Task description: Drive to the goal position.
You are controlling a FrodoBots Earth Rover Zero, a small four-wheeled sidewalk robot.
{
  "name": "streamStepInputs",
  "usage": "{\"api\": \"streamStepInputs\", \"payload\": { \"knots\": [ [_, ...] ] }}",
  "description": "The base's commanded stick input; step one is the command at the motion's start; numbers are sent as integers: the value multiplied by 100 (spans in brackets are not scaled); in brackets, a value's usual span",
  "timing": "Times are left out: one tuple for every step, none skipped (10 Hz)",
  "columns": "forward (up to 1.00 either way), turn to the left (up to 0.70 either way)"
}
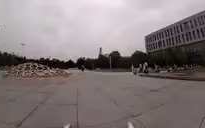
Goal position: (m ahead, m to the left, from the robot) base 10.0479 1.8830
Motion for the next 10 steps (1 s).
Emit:
{"api": "streamStepInputs", "payload": {
  "knots": [
    [70, 0],
    [70, 0],
    [70, 0],
    [70, 0],
    [70, 1],
    [70, 2],
    [70, 3],
    [70, 3],
    [70, 3],
    [70, 2]
  ]
}}
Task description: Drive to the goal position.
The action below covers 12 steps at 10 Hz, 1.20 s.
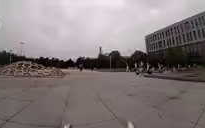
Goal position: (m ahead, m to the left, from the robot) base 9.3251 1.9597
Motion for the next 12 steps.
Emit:
{"api": "streamStepInputs", "payload": {
  "knots": [
    [70, 0],
    [70, 0],
    [70, 0],
    [70, 0],
    [70, 0],
    [70, 0],
    [70, 0],
    [70, 0],
    [70, 0],
    [70, 0],
    [70, 0],
    [70, 0]
  ]
}}
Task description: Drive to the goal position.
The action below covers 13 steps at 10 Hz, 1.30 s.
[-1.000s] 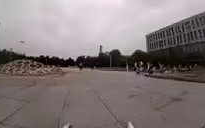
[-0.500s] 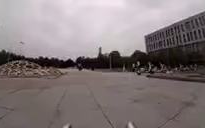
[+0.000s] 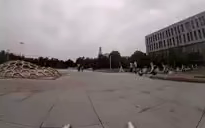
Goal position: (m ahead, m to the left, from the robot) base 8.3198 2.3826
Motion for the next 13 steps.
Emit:
{"api": "streamStepInputs", "payload": {
  "knots": [
    [70, 0],
    [70, 0],
    [70, 0],
    [70, 0],
    [70, 0],
    [70, 0],
    [70, 0],
    [70, 0],
    [70, 0],
    [70, 0],
    [70, 0],
    [70, 2],
    [70, 9]
  ]
}}
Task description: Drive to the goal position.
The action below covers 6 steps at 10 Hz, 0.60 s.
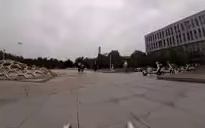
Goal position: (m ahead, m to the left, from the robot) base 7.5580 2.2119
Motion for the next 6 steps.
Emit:
{"api": "streamStepInputs", "payload": {
  "knots": [
    [70, 14],
    [70, 14],
    [70, 14],
    [70, 14],
    [70, 14],
    [70, 14]
  ]
}}
